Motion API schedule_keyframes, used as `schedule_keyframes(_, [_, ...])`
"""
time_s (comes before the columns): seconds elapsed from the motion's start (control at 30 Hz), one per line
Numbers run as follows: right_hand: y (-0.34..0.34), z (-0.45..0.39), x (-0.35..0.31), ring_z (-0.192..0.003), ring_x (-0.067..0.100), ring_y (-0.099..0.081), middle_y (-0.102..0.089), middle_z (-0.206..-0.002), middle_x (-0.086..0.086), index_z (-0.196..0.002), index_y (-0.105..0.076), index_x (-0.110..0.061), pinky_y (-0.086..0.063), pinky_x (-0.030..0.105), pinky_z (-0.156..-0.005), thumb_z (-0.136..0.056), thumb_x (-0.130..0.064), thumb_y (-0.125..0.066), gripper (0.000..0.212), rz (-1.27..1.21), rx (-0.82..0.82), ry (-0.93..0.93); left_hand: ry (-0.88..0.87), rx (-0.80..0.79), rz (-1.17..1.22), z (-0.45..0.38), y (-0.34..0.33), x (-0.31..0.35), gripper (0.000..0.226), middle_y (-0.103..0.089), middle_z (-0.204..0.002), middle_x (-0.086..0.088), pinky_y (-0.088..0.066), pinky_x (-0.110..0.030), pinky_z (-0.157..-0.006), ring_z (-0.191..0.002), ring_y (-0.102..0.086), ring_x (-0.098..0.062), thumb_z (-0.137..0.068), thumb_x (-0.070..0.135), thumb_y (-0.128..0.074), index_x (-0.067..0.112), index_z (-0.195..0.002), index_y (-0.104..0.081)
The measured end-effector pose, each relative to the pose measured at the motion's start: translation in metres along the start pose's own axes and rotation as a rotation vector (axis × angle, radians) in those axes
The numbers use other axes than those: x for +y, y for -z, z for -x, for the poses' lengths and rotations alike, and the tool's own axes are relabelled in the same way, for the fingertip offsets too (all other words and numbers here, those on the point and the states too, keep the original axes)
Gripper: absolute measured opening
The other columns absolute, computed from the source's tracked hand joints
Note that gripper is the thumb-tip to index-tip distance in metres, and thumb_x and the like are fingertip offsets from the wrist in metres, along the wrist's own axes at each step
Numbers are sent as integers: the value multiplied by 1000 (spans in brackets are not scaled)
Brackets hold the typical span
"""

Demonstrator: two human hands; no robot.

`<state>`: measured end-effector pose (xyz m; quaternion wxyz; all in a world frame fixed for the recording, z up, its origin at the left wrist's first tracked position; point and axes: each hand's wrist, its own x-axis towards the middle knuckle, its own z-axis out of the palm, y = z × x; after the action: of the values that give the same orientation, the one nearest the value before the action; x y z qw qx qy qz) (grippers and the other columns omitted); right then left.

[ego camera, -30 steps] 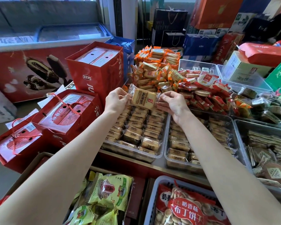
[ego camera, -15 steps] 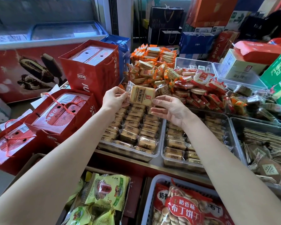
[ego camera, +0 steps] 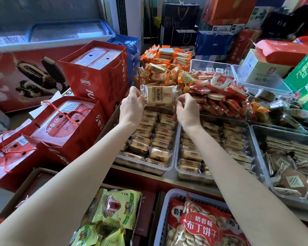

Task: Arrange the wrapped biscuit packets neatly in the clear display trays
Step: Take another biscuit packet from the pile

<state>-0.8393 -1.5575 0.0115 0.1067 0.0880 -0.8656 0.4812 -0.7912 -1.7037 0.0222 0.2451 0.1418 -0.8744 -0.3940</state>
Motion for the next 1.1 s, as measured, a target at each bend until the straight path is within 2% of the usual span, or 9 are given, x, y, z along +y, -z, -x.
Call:
schedule_keyframes(0.07, [1, -1, 1, -77, 16, -53, -58, -91, 8, -104, -56, 6, -37, 2, -54, -96, -4, -49, 14, 3, 65, 33, -35, -3, -54, 2, -4, 2, 14, -62, -87, -19, -46, -43, -67, -74, -57, -35, -100, 15, -40, 2, -104, -45])
schedule_keyframes(0.17, [5, -2, 11, -78, 16, -50, -60, -94, 11, -104, -56, 6, -35, 9, -57, -96, -4, -49, 15, -35, 93, -13, -58, -46, -43, 4, -8, 6, 16, -62, -89, -17, -43, -38, -66, -74, -55, -30, -100, 16, -42, 1, -106, -45])
schedule_keyframes(0.3, [17, -2, 32, -81, 17, -51, -58, -94, 8, -105, -56, 4, -34, 12, -56, -97, -6, -48, 15, -19, 44, -77, -14, -249, 116, 5, -22, 7, 5, -64, -83, -8, -46, -20, -55, -58, -57, -10, -97, 11, -47, 7, -98, -45])
schedule_keyframes(0.37, [26, 0, 48, -80, 18, -51, -56, -92, 6, -104, -56, 1, -33, 18, -51, -97, -7, -47, 14, 12, 2, -140, 101, -391, 210, 9, -35, 3, 6, -65, -88, -8, -55, -22, -67, -66, -64, -9, -96, 12, -51, 12, -99, -46])
schedule_keyframes(0.43, [34, 4, 66, -79, 18, -50, -55, -91, 5, -103, -57, -1, -31, 15, -48, -97, -6, -45, 14, 78, -36, -201, 223, -492, 277, 17, -50, -1, 16, -64, -99, -11, -55, -38, -84, -85, -67, -21, -92, 10, -57, 14, -105, -48])
schedule_keyframes(0.6, [45, 22, 111, -76, 25, -49, -60, -90, 13, -91, -52, -9, -34, 29, -59, -97, -6, -42, 12, 305, -116, -303, 216, -568, 53, 43, -79, -12, 40, -61, -97, -4, -49, -27, -78, -88, -61, -18, -90, 6, -56, 9, -127, -43])
schedule_keyframes(0.73, [55, 34, 138, -72, 25, -52, -63, -93, 13, -97, -52, -9, -35, 29, -54, -97, -5, -38, 14, 586, -217, -347, 165, -629, -151, 45, -87, -26, 42, -61, -116, -6, -41, -25, -74, -92, -56, -18, -92, 12, -52, 9, -132, -40])
schedule_keyframes(0.9, [58, 26, 127, -113, 30, -47, -51, -121, 14, -120, -47, -6, -44, 38, -83, -92, 1, -44, 29, 869, -236, -223, 183, -630, -224, 46, -86, -49, 41, -60, -122, -9, -46, -27, -77, -98, -58, -20, -92, 10, -49, 12, -132, -41])
schedule_keyframes(1.1, [-15, 18, 88, -111, 26, -47, -55, -112, 11, -107, -60, -8, -40, 31, -87, -94, -12, -51, 16, 490, -518, 37, 223, -578, -268, 43, -54, -83, 33, -62, -119, -4, -41, -25, -81, -103, -55, -17, -93, 9, -48, 13, -126, -49])
